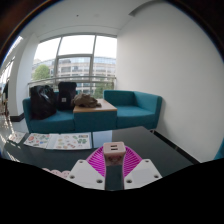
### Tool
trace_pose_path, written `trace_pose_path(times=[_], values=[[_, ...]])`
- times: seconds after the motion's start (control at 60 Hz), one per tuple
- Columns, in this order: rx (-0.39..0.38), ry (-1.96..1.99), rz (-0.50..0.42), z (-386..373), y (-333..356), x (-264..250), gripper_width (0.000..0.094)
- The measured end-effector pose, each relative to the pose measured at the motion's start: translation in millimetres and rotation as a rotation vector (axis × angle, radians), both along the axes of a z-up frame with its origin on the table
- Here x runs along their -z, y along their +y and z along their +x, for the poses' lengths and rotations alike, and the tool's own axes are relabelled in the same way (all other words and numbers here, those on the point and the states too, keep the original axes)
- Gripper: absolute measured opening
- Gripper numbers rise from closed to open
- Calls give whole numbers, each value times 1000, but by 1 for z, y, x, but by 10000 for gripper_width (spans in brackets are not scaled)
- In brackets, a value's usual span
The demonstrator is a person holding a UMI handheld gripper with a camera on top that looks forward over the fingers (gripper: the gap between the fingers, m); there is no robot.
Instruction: Unplug charger
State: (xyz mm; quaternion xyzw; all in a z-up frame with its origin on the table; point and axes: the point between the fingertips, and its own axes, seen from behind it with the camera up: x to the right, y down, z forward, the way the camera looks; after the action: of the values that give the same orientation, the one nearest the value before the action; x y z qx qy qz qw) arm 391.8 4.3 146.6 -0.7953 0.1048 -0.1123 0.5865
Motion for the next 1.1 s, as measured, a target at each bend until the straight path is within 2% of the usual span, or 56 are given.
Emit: trace_pose_path(times=[0.083,0.3,0.367,0.6,0.733,0.867,0.983,1.1], values=[[-5,32,-83,18,-4,31,180],[26,110,-231,35,-5,117,200],[44,89,-247,43,-7,126,200],[69,119,-306,49,-6,137,311],[89,90,-268,52,-8,102,476],[77,71,-142,29,-14,24,575],[33,70,-2,-16,-36,-54,672],[-32,64,81,-77,-71,-97,765]])
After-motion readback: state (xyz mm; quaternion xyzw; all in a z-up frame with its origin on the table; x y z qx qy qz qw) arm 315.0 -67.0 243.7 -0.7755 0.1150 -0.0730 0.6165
